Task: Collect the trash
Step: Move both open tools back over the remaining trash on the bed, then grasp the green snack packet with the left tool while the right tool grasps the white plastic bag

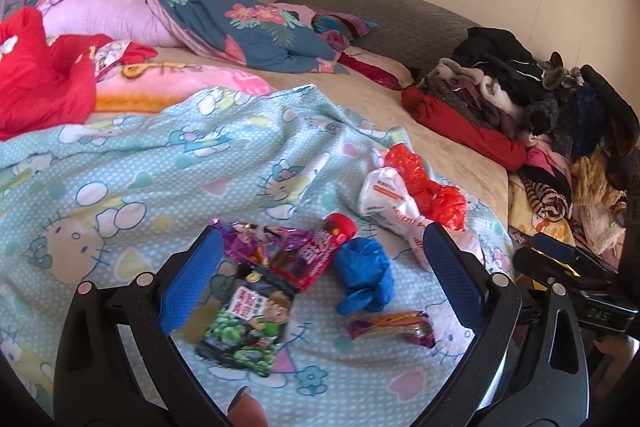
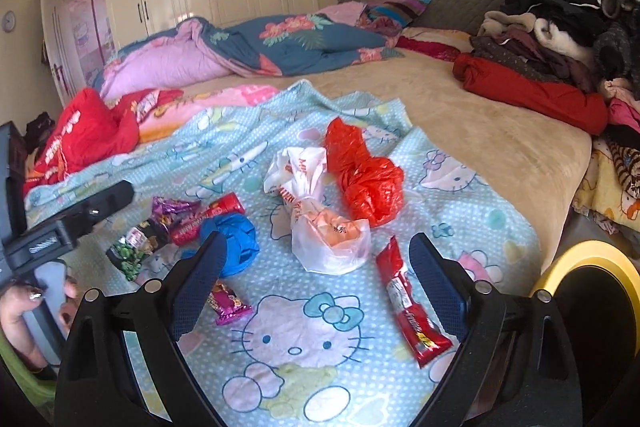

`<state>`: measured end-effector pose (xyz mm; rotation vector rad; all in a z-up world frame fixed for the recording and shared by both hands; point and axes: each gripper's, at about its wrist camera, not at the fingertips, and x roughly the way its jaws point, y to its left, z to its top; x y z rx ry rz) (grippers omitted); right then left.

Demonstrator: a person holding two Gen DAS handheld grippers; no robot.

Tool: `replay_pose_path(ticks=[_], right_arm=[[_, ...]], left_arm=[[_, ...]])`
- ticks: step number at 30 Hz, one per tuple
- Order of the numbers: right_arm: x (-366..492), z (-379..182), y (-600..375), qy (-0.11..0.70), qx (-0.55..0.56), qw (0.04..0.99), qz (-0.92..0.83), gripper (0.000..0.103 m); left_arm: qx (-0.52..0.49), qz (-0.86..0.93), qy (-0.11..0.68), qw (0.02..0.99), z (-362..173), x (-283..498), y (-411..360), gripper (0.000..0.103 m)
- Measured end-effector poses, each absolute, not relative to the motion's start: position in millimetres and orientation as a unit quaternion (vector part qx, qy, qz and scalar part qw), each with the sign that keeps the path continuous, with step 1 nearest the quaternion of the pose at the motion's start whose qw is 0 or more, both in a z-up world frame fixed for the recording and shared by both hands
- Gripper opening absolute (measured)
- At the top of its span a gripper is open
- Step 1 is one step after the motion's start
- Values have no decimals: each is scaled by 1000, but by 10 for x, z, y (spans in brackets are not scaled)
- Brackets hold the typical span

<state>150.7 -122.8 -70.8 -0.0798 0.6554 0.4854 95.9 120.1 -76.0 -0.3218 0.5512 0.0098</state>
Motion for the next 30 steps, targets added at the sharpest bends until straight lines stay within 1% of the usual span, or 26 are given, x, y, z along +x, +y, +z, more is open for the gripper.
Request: replay_pose_path(ticks=[12,17,18,19,21,22,23,25,27,28,29,30], right_arm=[[1863,-958,-995,353,-68,906,221,90],[1996,-1053,-961,367,-70,901,220,90],[2022,-1069,-952,369,-70,900,220,90],[2041,-1076,-944,371,-70,900,219,90],[2099,-1099,-916,376,-70,898,219,89],[2120,-1112,-899,378,-72,897,219,87],[2150,-1126,-878,380,-73,896,220,83],[2210,-1162,-836,387,-78,892,219,79],[2255,-1215,-800,398,-83,887,218,76],[2283,-1259,-780,406,-87,884,214,74],[2288,-1286,-770,410,-89,883,211,68],[2293,-1313,-764,413,-94,883,203,63]], left_arm=[[-168,12,294,941,-969,916,1387,92],[-176,17,319,931,-1111,908,1438,92],[-181,16,324,928,-1148,902,1450,89],[-184,15,326,927,-1165,894,1465,84],[-187,13,331,925,-1203,897,1474,79],[-189,13,333,924,-1218,907,1469,73],[-192,12,337,921,-1242,912,1474,70],[-196,10,344,918,-1282,924,1471,62],[-197,7,347,917,-1312,933,1459,58],[-198,3,348,916,-1323,936,1456,58],[-199,1,348,916,-1328,936,1450,57],[-200,-1,350,915,-1341,941,1452,52]])
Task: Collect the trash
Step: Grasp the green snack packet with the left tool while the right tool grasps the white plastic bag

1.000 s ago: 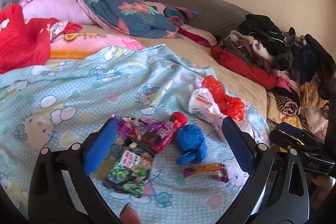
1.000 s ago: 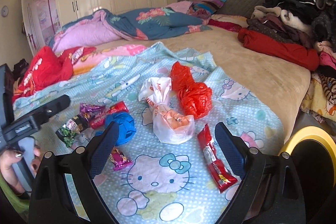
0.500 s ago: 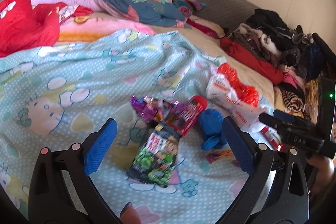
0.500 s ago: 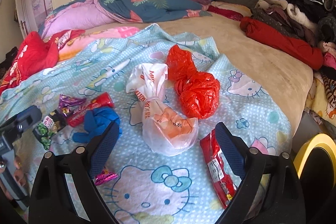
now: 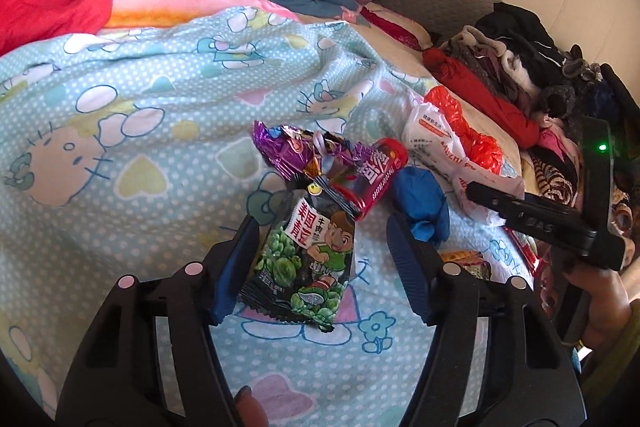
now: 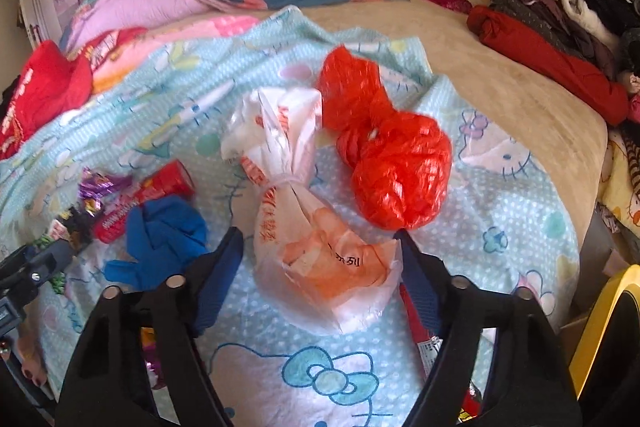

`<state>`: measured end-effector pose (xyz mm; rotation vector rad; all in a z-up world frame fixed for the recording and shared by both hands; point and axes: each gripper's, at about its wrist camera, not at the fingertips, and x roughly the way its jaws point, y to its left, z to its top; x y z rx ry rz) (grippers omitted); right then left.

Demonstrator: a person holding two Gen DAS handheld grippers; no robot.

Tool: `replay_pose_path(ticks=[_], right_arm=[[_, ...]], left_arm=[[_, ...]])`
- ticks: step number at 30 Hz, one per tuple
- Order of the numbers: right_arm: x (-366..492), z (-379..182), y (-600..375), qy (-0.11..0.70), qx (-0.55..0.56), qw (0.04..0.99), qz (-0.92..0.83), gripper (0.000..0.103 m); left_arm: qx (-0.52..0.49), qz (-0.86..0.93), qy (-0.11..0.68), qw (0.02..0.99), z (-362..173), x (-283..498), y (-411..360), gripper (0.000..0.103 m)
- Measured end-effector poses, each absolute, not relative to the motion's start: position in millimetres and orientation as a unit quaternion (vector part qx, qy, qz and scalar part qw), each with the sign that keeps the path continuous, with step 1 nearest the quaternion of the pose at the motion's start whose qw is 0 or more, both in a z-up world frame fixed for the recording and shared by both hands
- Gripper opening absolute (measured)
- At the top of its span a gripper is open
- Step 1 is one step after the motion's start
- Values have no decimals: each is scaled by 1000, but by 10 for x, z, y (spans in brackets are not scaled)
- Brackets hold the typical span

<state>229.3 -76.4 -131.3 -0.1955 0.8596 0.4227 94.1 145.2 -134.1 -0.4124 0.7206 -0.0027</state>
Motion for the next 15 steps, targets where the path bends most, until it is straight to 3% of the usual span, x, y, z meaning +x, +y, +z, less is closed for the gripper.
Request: replay_pose_path(ticks=[2,5,12,15], right_arm=[[2281,-1332,-775,415,-87,882,207,53],[2200,-1302,-793,409,-80,883,215,46],[1917,-1107,-929,383,-33,891,241,44],[1791,-1049,-976,378,-23,891,249,44]], left_arm=[[-204,-3,353,913,-1365,948,1457,48],[-209,-2,359,909,-1389,960,1469,41],[-211,-6,364,907,-1405,961,1468,28],[-208,-15,362,908,-1373,964,1440,14]])
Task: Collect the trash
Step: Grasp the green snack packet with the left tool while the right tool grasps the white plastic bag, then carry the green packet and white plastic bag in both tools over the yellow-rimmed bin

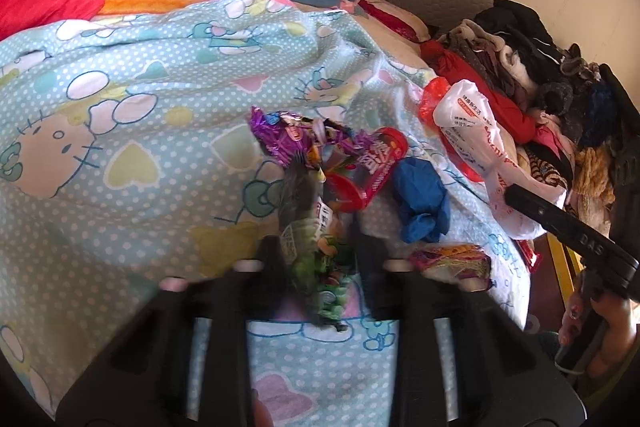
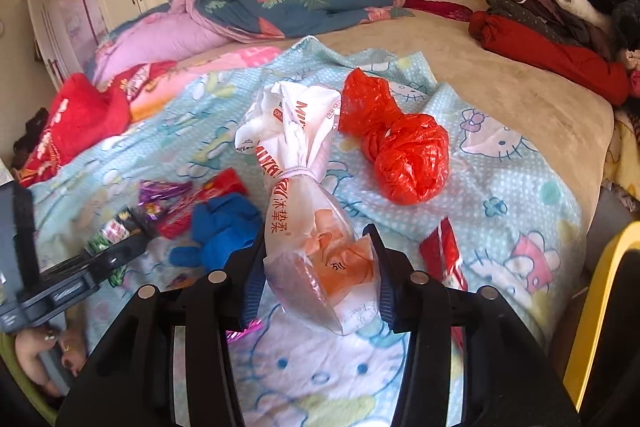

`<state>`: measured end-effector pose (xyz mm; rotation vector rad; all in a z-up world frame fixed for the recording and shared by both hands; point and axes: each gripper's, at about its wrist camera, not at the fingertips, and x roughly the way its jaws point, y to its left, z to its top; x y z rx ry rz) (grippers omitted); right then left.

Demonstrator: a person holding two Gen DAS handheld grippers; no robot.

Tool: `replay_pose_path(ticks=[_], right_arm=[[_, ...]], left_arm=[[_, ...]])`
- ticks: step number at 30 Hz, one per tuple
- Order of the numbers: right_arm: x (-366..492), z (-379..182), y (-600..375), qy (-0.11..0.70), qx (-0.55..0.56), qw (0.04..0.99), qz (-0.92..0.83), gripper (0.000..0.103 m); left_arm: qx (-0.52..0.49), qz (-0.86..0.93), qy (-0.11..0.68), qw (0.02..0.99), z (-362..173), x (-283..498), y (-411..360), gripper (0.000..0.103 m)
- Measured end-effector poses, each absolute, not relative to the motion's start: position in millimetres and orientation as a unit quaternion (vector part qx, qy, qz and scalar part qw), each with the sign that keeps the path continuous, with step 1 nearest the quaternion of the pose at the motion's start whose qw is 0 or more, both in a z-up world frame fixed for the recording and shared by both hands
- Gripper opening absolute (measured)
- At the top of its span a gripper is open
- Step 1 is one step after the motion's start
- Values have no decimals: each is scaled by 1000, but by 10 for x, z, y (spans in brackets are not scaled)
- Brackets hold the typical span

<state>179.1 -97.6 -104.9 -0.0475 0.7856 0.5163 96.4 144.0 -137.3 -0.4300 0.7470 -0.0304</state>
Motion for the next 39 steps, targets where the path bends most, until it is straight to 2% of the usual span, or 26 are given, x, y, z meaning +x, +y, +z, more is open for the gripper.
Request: replay_pose_path(ticks=[39], right_arm=[[1252,-578,-1550,336,22,903,267,44]], left_arm=[[-130,-97,317,934,-567,995,583,11]])
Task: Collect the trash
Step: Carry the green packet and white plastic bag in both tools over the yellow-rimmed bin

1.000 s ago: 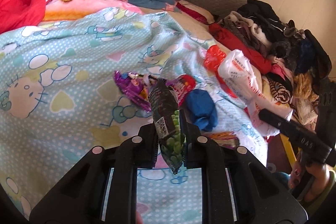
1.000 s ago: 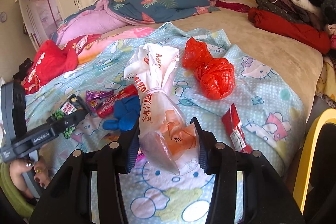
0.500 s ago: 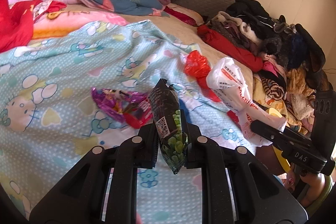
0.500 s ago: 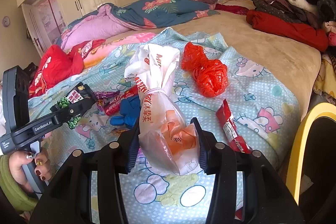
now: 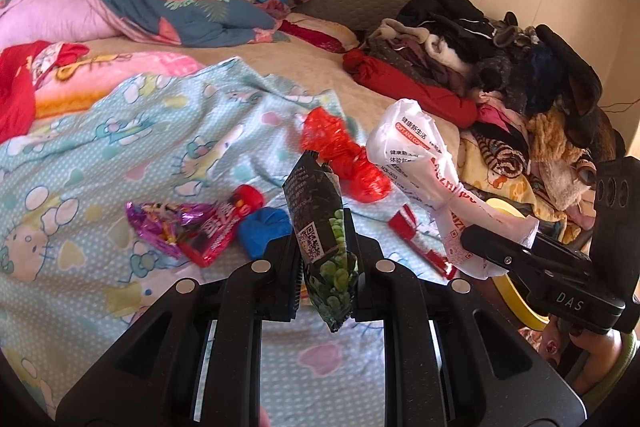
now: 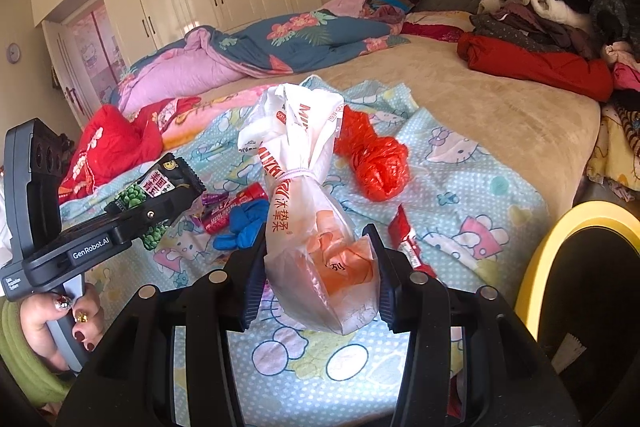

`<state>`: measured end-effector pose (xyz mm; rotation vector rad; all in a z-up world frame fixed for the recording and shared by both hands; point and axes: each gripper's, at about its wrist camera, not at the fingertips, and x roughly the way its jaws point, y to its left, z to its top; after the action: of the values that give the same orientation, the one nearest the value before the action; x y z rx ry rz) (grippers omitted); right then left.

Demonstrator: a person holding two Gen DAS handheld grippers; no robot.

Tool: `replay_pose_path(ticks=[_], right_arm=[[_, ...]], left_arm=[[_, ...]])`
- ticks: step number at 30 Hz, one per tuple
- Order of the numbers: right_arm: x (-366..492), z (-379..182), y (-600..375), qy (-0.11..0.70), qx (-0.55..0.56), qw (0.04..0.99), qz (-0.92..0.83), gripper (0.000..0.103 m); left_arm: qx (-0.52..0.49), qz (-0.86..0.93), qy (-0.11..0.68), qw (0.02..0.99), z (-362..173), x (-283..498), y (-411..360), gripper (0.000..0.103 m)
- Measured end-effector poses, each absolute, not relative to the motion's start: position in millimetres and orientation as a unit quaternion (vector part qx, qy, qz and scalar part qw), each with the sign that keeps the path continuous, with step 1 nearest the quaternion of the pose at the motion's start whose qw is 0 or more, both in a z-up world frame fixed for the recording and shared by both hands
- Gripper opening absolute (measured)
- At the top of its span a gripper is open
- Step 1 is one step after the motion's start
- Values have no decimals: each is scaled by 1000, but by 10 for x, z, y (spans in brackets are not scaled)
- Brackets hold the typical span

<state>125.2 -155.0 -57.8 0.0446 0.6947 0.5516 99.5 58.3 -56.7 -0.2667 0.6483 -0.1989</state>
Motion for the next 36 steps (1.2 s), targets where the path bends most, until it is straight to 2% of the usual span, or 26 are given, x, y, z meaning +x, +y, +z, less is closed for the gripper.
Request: replay_pose_path(ticks=[36], right_arm=[[1077,-145,-2352,290,81,925,232,43]], left_arm=[[-83,-135,293,943,-192,979,-235,11]])
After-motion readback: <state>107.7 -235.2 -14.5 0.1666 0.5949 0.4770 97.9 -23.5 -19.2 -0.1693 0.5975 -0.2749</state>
